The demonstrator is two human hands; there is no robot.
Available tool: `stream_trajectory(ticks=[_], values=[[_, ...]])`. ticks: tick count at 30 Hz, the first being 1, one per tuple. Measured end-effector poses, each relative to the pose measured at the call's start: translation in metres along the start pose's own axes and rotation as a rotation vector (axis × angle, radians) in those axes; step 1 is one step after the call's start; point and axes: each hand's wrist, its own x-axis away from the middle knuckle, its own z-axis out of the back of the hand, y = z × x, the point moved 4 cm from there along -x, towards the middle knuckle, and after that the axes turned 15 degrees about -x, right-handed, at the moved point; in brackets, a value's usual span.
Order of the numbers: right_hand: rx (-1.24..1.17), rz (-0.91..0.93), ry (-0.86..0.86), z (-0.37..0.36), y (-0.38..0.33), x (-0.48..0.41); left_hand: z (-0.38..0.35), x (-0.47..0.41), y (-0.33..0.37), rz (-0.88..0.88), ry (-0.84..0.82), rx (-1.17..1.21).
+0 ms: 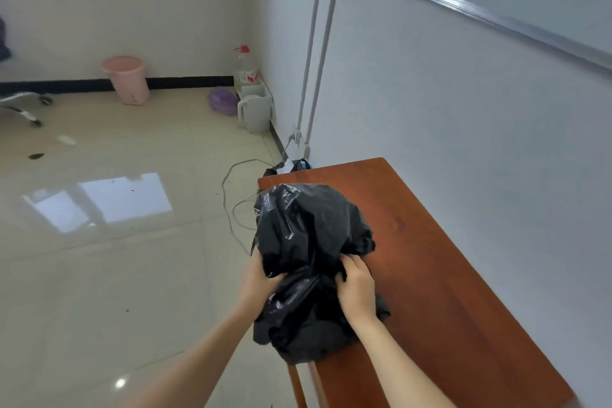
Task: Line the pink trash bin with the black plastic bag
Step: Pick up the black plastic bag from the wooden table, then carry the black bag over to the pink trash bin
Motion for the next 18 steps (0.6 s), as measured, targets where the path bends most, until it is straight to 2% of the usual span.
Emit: stream_trajectory(ticks=[3,5,8,13,18], values=[[-0.072,0.084,0.034,-0.013,-0.028,-0.008,0.033,-0.003,0.001,0.002,0.066,0.041],[-0.099,0.178,-0.015,-0.052,-0.066,-0.019,0.096,-0.005,-0.019,0.006,0.208,0.059],[-0.085,0.193,-0.016,-0.063,-0.079,-0.03,0.128,-0.006,-0.023,0.016,0.265,0.0],[-0.042,0.28,-0.16,-0.158,-0.151,-0.046,0.238,-0.015,-0.081,0.067,0.421,-0.008],[0.017,0.347,-0.332,-0.268,-0.228,-0.06,0.351,-0.022,-0.139,0.132,0.498,-0.045]])
